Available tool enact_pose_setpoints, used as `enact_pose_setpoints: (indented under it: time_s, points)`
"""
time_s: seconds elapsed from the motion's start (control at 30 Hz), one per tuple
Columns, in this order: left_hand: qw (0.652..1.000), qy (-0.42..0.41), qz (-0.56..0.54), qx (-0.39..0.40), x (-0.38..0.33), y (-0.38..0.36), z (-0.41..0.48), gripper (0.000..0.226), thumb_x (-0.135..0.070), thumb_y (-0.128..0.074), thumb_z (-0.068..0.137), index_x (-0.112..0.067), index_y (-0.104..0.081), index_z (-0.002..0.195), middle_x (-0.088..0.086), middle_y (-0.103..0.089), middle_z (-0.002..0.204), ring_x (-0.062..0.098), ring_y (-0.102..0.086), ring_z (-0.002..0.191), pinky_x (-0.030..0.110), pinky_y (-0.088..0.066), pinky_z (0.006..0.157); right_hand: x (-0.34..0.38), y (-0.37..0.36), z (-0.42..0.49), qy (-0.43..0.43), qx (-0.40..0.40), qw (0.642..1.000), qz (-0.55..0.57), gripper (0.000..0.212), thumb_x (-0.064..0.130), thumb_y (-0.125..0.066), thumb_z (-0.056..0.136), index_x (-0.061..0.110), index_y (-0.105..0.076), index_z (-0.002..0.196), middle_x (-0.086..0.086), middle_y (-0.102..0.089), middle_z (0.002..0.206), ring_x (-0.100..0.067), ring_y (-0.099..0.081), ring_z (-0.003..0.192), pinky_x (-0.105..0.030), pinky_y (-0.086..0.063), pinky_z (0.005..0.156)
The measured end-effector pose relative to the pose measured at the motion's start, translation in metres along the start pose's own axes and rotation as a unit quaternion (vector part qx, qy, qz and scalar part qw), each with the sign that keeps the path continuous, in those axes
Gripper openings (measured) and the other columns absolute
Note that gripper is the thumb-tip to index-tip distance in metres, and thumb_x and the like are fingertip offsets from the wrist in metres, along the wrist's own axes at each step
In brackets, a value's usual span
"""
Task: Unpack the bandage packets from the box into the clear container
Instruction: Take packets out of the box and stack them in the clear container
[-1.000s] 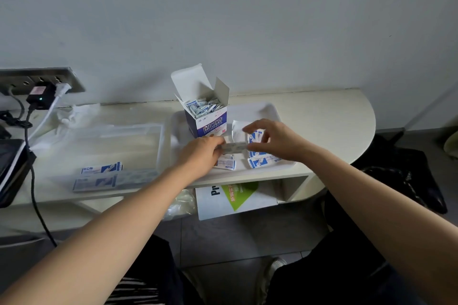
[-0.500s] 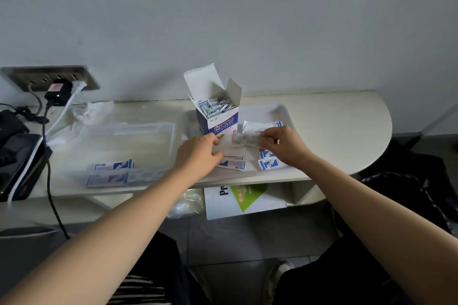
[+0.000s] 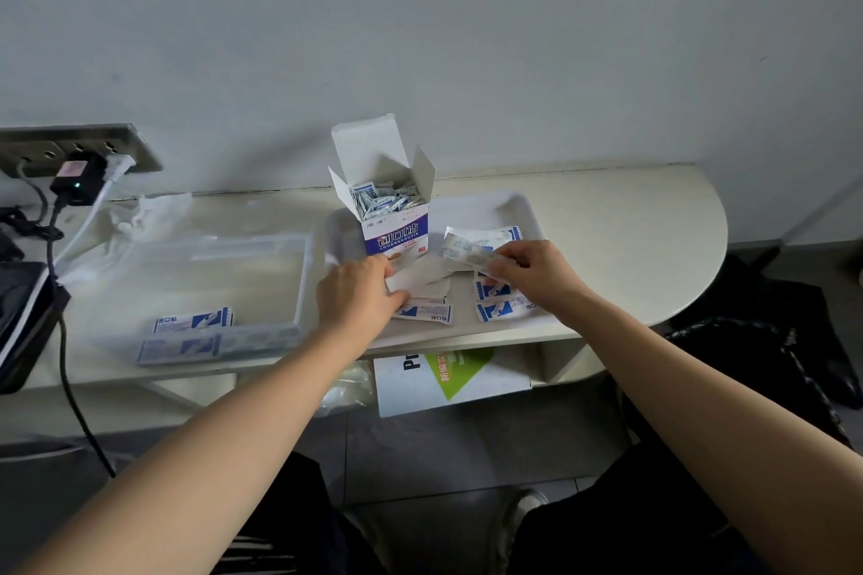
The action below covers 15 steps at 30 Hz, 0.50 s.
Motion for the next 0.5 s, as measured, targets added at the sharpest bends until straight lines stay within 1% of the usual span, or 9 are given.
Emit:
enact_pose_setpoints:
  time_s: [0.07, 0.13, 0.23, 0.27, 0.3, 0.33, 0.37, 0.43, 0.5]
  points:
    - [1.000, 0.001, -0.022, 0.003, -0.002, 0.001, 0.002, 0.034, -0.042, -0.072, 0.079, -0.026, -0.060, 0.106, -0.001, -0.069, 0.102, 0.025, -0.063, 0.093, 0.028, -0.044, 0.069, -0.001, 0.000, 0.000, -0.006, 0.005, 1.000, 0.019, 0.015, 0.020, -0.059, 0.089, 0.017, -0.073, 0.084, 0.001, -0.072, 0.076, -0.011, -0.062, 0.063, -0.023, -0.044, 0.056]
    - [0.999, 0.003, -0.047, 0.004, -0.002, 0.001, 0.003, 0.026, -0.036, -0.072, 0.080, -0.025, -0.059, 0.100, -0.001, -0.069, 0.097, 0.025, -0.063, 0.089, 0.028, -0.043, 0.067, -0.002, -0.001, 0.000, -0.014, 0.010, 0.999, 0.034, 0.015, 0.020, -0.059, 0.089, 0.016, -0.073, 0.084, -0.001, -0.073, 0.077, -0.016, -0.064, 0.069, -0.027, -0.046, 0.062]
    - [0.997, -0.005, -0.071, -0.015, 0.001, 0.003, 0.001, 0.010, -0.028, -0.067, 0.082, -0.025, -0.060, 0.089, -0.002, -0.066, 0.083, 0.025, -0.062, 0.081, 0.029, -0.044, 0.065, -0.002, -0.001, 0.001, -0.024, 0.015, 0.997, 0.068, 0.015, 0.019, -0.061, 0.088, 0.012, -0.072, 0.083, -0.003, -0.073, 0.075, -0.018, -0.058, 0.066, -0.032, -0.045, 0.065]
    - [0.997, -0.016, -0.071, -0.029, 0.003, 0.005, 0.000, 0.007, -0.026, -0.065, 0.083, -0.026, -0.059, 0.086, -0.003, -0.064, 0.077, 0.025, -0.061, 0.077, 0.030, -0.044, 0.063, -0.002, 0.000, 0.001, -0.026, 0.017, 0.996, 0.085, 0.014, 0.018, -0.061, 0.089, 0.010, -0.072, 0.084, -0.002, -0.073, 0.075, -0.014, -0.058, 0.063, -0.029, -0.045, 0.064]
    - [0.996, -0.032, -0.068, -0.046, 0.004, 0.008, -0.002, 0.006, -0.023, -0.064, 0.083, -0.025, -0.059, 0.082, -0.004, -0.063, 0.073, 0.025, -0.060, 0.073, 0.030, -0.043, 0.061, 0.000, 0.000, 0.000, -0.028, 0.019, 0.994, 0.101, 0.014, 0.018, -0.061, 0.090, 0.009, -0.071, 0.087, -0.002, -0.072, 0.076, -0.008, -0.059, 0.061, -0.023, -0.046, 0.061]
    - [0.995, -0.053, -0.062, -0.066, 0.006, 0.010, -0.004, 0.007, -0.020, -0.063, 0.082, -0.024, -0.058, 0.079, -0.004, -0.062, 0.070, 0.026, -0.059, 0.069, 0.030, -0.043, 0.059, 0.002, 0.000, 0.000, -0.030, 0.021, 0.992, 0.122, 0.014, 0.017, -0.061, 0.091, 0.008, -0.071, 0.091, -0.002, -0.072, 0.078, -0.006, -0.061, 0.060, -0.019, -0.046, 0.058]
    - [0.991, -0.080, -0.055, -0.087, 0.006, 0.012, -0.005, 0.009, -0.016, -0.064, 0.080, -0.022, -0.058, 0.077, -0.003, -0.062, 0.067, 0.026, -0.059, 0.065, 0.029, -0.042, 0.056, 0.005, 0.000, -0.001, -0.033, 0.021, 0.988, 0.147, 0.014, 0.017, -0.061, 0.091, 0.007, -0.070, 0.094, -0.005, -0.071, 0.082, -0.007, -0.063, 0.063, -0.017, -0.045, 0.056]
    - [0.979, -0.143, -0.039, -0.137, 0.009, 0.015, -0.009, 0.016, -0.006, -0.067, 0.073, -0.019, -0.057, 0.070, -0.002, -0.062, 0.061, 0.028, -0.058, 0.055, 0.027, -0.036, 0.049, 0.009, -0.003, 0.000, -0.044, 0.025, 0.979, 0.195, 0.015, 0.014, -0.060, 0.091, 0.004, -0.069, 0.097, -0.010, -0.070, 0.087, -0.012, -0.063, 0.066, -0.016, -0.045, 0.052]
    - [0.965, -0.192, -0.030, -0.178, 0.009, 0.016, -0.013, 0.022, 0.000, -0.069, 0.065, -0.017, -0.054, 0.066, -0.003, -0.059, 0.056, 0.027, -0.055, 0.047, 0.025, -0.033, 0.043, 0.012, -0.006, 0.002, -0.052, 0.036, 0.976, 0.208, 0.014, 0.014, -0.058, 0.092, 0.005, -0.068, 0.095, -0.010, -0.069, 0.090, -0.016, -0.062, 0.072, -0.020, -0.045, 0.056]
Point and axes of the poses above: each hand's wrist, its own z-axis towards the middle knuckle, its own y-axis out of the back of the hand, x = y × z, the point moved 1 cm from there along z, towards the middle knuckle
